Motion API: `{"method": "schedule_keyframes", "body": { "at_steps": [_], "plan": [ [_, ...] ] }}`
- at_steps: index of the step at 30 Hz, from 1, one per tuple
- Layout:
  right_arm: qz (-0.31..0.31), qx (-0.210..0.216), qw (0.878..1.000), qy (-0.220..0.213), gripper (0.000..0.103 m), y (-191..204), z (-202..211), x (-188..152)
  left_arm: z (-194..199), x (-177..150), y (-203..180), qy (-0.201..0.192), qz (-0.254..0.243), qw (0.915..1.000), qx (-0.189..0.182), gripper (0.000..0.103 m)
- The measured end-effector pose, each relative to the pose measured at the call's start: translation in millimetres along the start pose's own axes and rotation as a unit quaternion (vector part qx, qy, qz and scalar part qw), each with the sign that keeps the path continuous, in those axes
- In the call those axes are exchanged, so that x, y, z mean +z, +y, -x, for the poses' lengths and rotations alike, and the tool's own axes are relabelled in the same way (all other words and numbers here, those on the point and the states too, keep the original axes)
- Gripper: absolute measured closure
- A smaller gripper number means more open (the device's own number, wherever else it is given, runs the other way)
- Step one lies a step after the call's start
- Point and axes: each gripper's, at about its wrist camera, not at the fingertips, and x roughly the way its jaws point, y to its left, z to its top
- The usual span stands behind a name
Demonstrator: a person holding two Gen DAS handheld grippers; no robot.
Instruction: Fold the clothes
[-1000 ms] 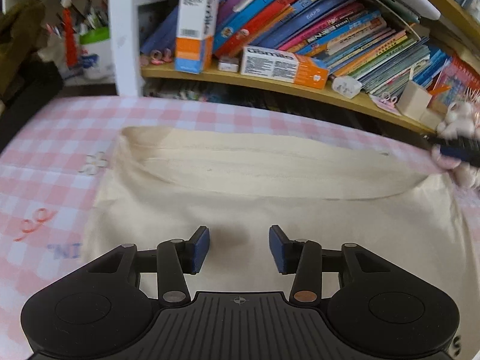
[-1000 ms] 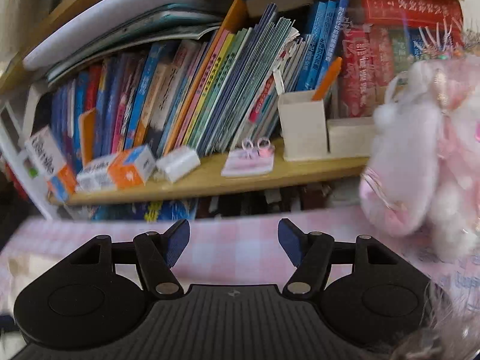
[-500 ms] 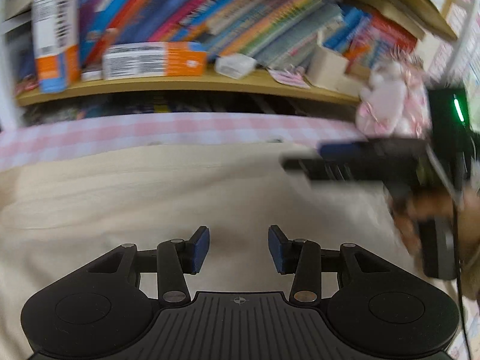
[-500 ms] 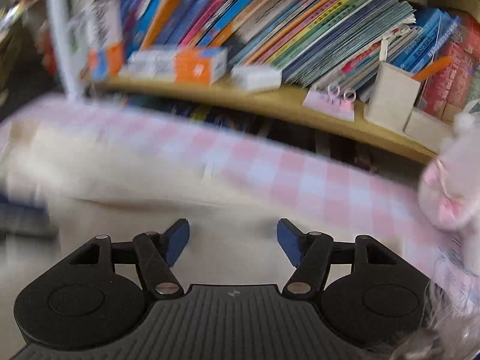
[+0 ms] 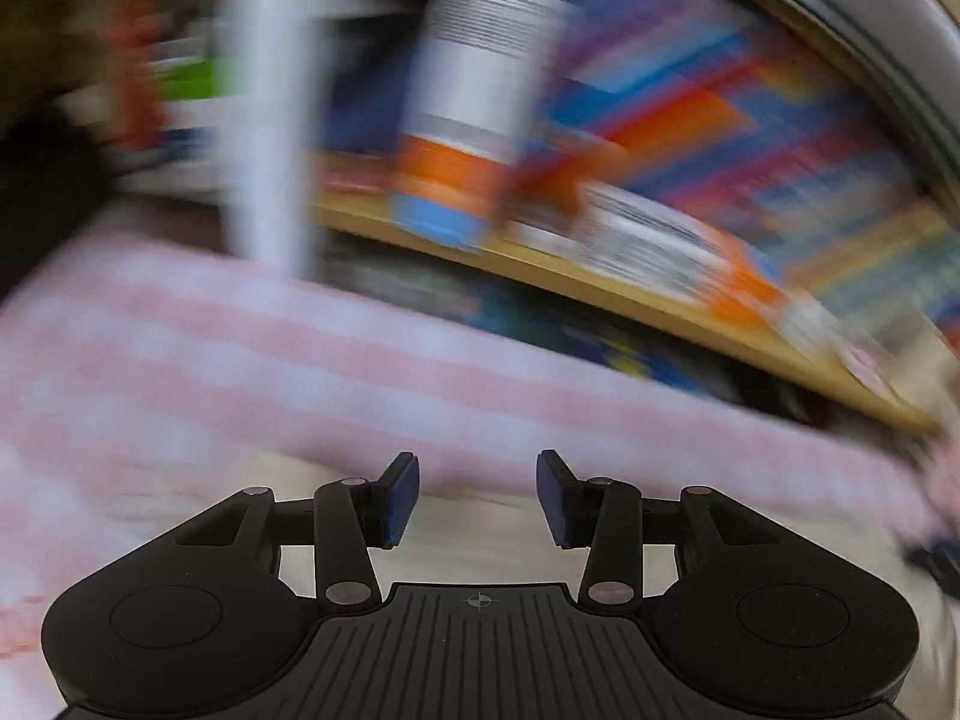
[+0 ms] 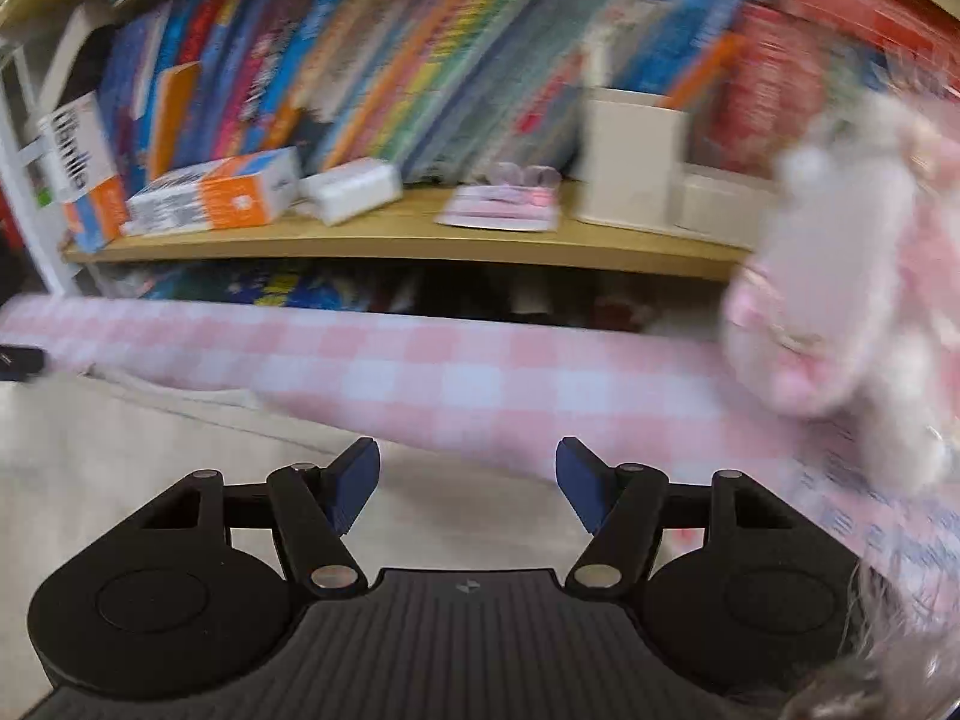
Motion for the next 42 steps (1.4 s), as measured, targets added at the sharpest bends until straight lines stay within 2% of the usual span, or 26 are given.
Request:
{"method": "schedule_keyframes", "body": {
  "at_steps": [3,7,13,17,19,22,24,27,28,32,33,35,36,38,39,40,41,42],
  "plan": [
    [-0.005,-0.016,1.0,-0.01,0.04,-14,18,-8,19,3,36,-0.02,0.031,0.9979,0.054,0.062],
    [-0.004,-0.032,0.999,-0.019,0.04,-29,54,-28,70,-31,52,-0.03,0.013,0.998,0.055,0.061],
    [-0.031,-0.034,0.999,0.007,0.039,-40,118,-72,141,-101,65,0.013,-0.033,0.9967,0.073,0.06],
    [-0.076,-0.026,0.996,0.041,0.038,-42,161,-108,173,-135,84,0.045,0.001,0.9964,0.071,0.058],
    [-0.102,-0.022,0.993,0.062,0.038,-41,181,-127,173,-144,97,0.05,0.064,0.9956,0.046,0.058],
    [-0.152,-0.016,0.986,0.074,0.038,-38,203,-149,175,-158,116,0.056,0.158,0.9857,0.008,0.059],
    [-0.205,-0.013,0.976,0.076,0.038,-38,216,-162,176,-167,129,0.061,0.22,0.9734,-0.018,0.059],
    [-0.316,0.013,0.945,0.076,0.038,-43,232,-181,177,-180,149,0.066,0.312,0.9463,-0.056,0.059],
    [-0.367,0.027,0.927,0.074,0.038,-46,235,-189,177,-184,155,0.068,0.34,0.9354,-0.068,0.059],
    [-0.541,0.088,0.835,0.052,0.038,-54,242,-217,168,-193,166,0.058,0.406,0.9082,-0.084,0.061],
    [-0.568,0.099,0.816,0.045,0.038,-53,242,-223,166,-195,169,0.055,0.423,0.9003,-0.087,0.061],
    [-0.587,0.095,0.803,0.042,0.039,-49,239,-225,161,-199,175,0.05,0.454,0.8846,-0.096,0.063],
    [-0.597,0.092,0.796,0.04,0.041,-47,237,-226,159,-199,177,0.047,0.462,0.8801,-0.098,0.063],
    [-0.592,0.08,0.801,0.034,0.046,-47,234,-221,157,-199,182,0.042,0.479,0.8709,-0.101,0.066],
    [-0.59,0.074,0.803,0.033,0.05,-47,231,-217,155,-199,183,0.039,0.486,0.8669,-0.103,0.071],
    [-0.588,0.067,0.805,0.037,0.068,-48,228,-216,158,-192,181,0.034,0.474,0.8726,-0.111,0.09],
    [-0.584,0.057,0.808,0.043,0.079,-50,222,-213,160,-185,179,0.028,0.462,0.8782,-0.119,0.096],
    [-0.578,0.049,0.813,0.049,0.096,-50,218,-208,163,-179,176,0.023,0.45,0.8834,-0.127,0.098]
  ]
}}
